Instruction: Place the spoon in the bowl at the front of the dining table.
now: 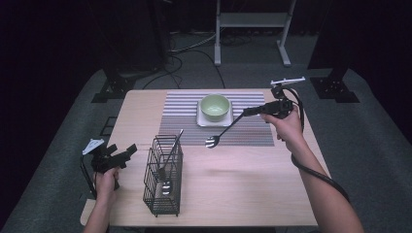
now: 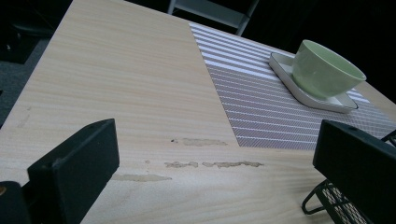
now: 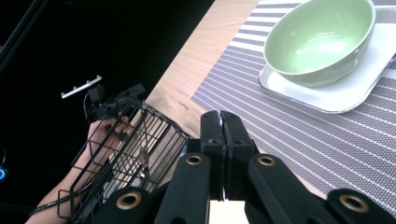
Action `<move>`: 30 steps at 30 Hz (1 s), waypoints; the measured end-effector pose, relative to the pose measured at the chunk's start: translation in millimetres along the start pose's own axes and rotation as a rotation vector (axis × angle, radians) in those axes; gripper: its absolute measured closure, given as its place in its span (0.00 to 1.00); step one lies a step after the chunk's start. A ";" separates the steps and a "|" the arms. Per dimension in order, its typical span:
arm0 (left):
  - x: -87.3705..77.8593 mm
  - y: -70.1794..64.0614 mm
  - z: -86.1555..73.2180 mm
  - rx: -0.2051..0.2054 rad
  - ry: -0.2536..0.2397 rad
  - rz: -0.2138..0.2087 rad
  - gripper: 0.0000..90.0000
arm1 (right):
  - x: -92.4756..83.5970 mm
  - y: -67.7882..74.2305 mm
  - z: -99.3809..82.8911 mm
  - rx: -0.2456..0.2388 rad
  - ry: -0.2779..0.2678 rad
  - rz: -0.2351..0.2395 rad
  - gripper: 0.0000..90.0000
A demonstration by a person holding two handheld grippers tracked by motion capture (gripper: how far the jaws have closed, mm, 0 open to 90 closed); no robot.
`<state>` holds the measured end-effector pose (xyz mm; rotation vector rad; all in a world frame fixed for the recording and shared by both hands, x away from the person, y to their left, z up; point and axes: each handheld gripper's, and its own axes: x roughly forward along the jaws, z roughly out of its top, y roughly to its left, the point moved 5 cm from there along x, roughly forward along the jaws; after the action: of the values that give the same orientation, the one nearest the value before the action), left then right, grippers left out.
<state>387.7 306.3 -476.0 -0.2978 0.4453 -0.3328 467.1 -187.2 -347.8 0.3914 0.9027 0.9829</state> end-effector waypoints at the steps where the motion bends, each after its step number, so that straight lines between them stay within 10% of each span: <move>1: 0.4 0.0 -0.4 0.005 0.002 0.001 0.00 | 0.1 -1.8 0.5 0.005 -0.002 -0.003 0.99; 30: 0.7 0.1 1.4 0.006 -0.006 0.000 0.00 | 10.9 -20.6 16.3 0.056 -0.047 -0.045 0.99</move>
<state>389.0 306.4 -475.1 -0.2928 0.4388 -0.3333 494.1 -187.2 -356.9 0.4384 0.8943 0.9051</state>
